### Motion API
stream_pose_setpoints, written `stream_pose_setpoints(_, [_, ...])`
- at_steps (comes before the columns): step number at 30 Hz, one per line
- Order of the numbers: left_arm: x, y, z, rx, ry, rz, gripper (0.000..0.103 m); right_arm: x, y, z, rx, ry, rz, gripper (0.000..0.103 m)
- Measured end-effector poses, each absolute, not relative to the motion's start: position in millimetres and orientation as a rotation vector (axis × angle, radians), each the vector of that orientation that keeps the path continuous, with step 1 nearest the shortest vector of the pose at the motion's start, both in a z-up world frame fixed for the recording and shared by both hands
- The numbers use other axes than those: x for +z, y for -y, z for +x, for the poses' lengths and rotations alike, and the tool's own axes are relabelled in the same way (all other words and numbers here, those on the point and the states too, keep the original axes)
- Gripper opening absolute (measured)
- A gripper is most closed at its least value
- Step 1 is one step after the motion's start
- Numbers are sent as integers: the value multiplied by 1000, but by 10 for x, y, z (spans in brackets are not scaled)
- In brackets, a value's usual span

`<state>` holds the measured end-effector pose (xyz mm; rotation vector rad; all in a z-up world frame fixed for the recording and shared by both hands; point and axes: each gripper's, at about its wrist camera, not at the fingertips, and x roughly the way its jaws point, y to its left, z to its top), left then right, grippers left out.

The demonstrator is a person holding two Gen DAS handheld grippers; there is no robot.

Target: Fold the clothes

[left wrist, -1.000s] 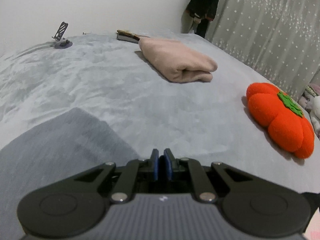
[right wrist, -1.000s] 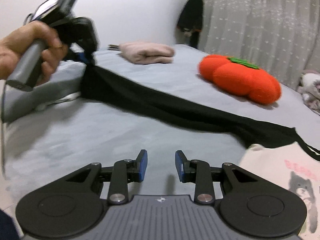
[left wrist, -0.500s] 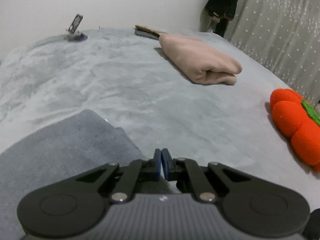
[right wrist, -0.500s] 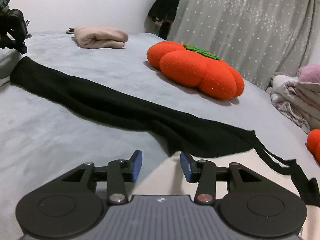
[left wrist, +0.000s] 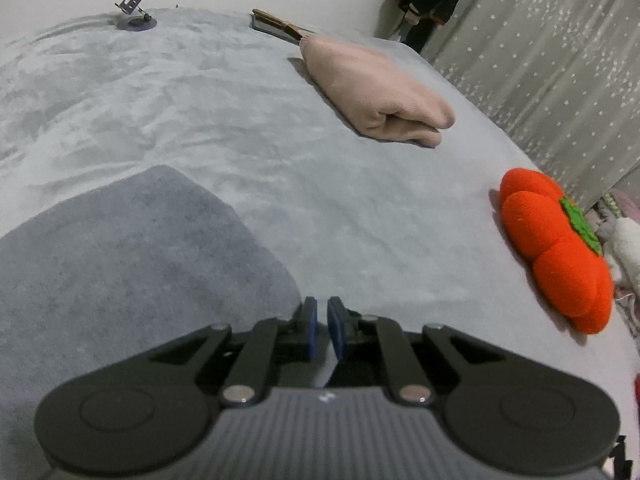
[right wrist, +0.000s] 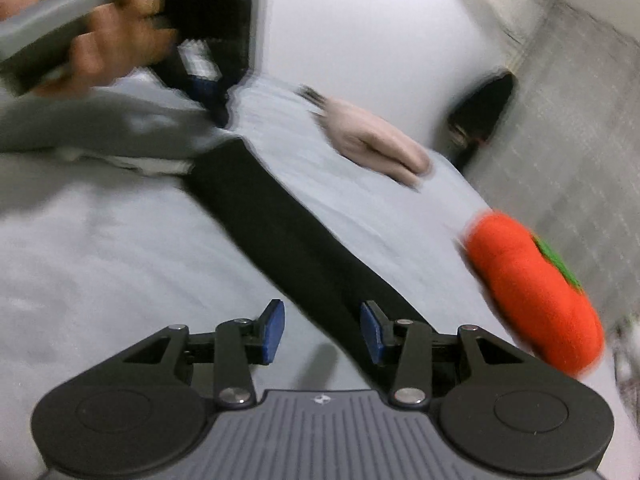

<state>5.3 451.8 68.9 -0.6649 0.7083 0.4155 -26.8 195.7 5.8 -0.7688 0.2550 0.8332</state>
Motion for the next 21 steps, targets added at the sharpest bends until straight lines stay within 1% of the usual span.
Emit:
stream_pose_setpoints(2, [667,-4514,58,395,-710,-670,17,-1,-2141,-343,870,-224,-831,42])
stream_pose_setpoints(4, [650,-4496,69,394,-718,-656,17,-69,-2298,-360,861,-199,-889,41])
stream_pose_setpoints(6, [653,-4498,65,388,-716,-662,17,-82,-2399,-265,851,-226,-870,37])
stream_pose_setpoints(7, [659,-4508,53,381,-712,-674,18,-76,-2433,-201,853,-253,-845,32])
stream_pose_setpoints(8, [666,-4519,39,372,-707,-687,19,-70,-2468,-137,856,-280,-820,11])
stream_pose_setpoints(9, [674,-4530,21,365,-703,-697,20,-68,-2499,-77,852,-300,-802,5])
stream_pose_setpoints(12, [685,-4554,-25,349,-696,-718,21,49,-2452,123,818,-347,-639,5])
stream_pose_setpoints(16, [693,-4580,-85,302,-686,-789,26,318,-2234,403,814,-420,-313,5])
stream_pose_setpoints(19, [696,-4555,-172,226,-686,-900,28,440,-2157,568,804,-463,-191,5])
stream_pose_setpoints(20, [703,-4524,-195,204,-681,-921,31,473,-2154,620,798,-473,-163,5])
stream_pose_setpoints(21, [711,-4481,-208,187,-673,-927,36,505,-2142,653,790,-484,-135,5])
